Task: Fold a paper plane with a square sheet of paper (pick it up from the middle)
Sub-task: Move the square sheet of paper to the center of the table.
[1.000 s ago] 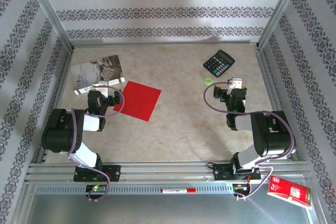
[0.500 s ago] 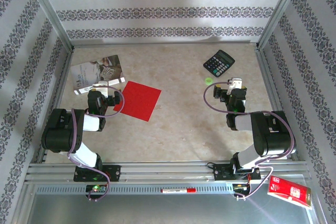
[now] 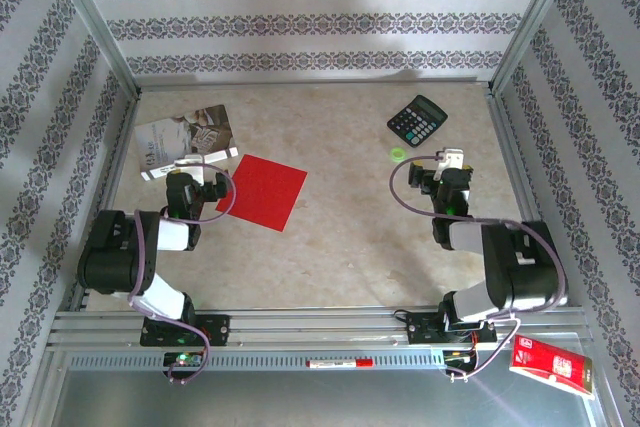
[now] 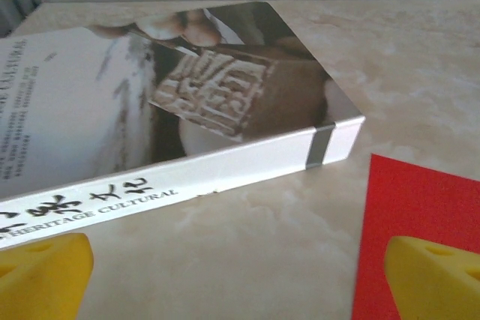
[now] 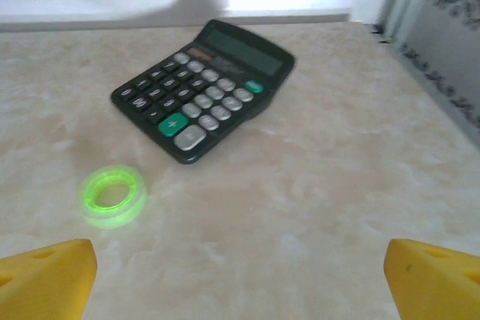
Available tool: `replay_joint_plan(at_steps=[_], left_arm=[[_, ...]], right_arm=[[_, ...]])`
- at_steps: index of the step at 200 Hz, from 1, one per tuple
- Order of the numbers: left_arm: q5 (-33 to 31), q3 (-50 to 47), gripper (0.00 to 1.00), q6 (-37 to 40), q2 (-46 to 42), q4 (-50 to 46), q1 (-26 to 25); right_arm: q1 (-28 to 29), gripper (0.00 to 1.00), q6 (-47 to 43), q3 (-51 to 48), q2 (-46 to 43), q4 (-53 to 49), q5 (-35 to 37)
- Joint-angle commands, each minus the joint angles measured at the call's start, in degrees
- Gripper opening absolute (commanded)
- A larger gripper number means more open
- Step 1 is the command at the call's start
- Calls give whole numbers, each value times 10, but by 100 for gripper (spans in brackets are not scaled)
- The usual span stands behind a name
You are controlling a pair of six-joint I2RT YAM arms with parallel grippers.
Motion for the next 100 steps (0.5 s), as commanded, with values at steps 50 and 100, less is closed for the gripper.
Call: replay_joint_plan(at_steps=[50,100], left_arm=[[0,148,100,-237,-190,-413,-2],[5,300,100,-238,-147,-696,-179]], right_arm=[[-54,98,198,122,-246,-421,5],[142,98,215,222,-190,-589,-42]])
